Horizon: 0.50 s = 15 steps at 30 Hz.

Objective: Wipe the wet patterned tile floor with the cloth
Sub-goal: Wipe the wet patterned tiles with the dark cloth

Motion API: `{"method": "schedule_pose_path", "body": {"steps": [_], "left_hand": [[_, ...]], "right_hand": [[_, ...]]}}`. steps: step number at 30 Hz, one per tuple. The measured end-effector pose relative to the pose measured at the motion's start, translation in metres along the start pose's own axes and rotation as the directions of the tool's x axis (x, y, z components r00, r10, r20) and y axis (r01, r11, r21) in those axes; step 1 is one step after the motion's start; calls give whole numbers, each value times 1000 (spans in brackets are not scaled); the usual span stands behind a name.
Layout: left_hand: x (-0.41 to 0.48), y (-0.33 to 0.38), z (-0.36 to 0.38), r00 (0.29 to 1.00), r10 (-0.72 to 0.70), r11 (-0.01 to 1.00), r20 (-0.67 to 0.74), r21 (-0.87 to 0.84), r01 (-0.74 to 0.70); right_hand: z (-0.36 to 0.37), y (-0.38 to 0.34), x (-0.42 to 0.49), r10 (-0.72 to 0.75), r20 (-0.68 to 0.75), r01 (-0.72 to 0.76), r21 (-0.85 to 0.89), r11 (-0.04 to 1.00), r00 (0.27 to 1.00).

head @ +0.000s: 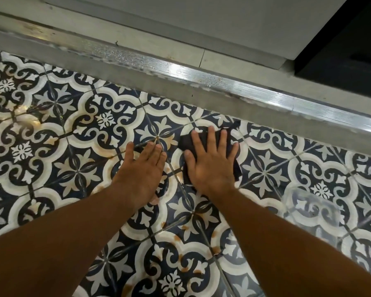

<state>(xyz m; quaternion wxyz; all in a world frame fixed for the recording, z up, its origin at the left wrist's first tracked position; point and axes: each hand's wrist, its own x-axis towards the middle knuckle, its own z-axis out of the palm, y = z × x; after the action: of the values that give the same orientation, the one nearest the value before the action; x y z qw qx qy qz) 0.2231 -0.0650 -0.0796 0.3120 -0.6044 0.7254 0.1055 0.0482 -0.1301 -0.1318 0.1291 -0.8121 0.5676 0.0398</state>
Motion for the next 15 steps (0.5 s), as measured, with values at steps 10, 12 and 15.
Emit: {"method": "schedule_pose_path", "body": {"steps": [10,12,15], "left_hand": [[0,-1,1,1000,-2,1000,-7,-25,2],[0,-1,1,1000,3,1000,-21,-10,-4],[1,2,-3,1000,3,1000,16,25,-3]], "right_hand": [[-7,69,-26,-49,77,53,-46,998,996],[-11,55,-6,38,51,-37,-21,999,998],[-7,21,-2,59,51,-59,-18,998,997]]}}
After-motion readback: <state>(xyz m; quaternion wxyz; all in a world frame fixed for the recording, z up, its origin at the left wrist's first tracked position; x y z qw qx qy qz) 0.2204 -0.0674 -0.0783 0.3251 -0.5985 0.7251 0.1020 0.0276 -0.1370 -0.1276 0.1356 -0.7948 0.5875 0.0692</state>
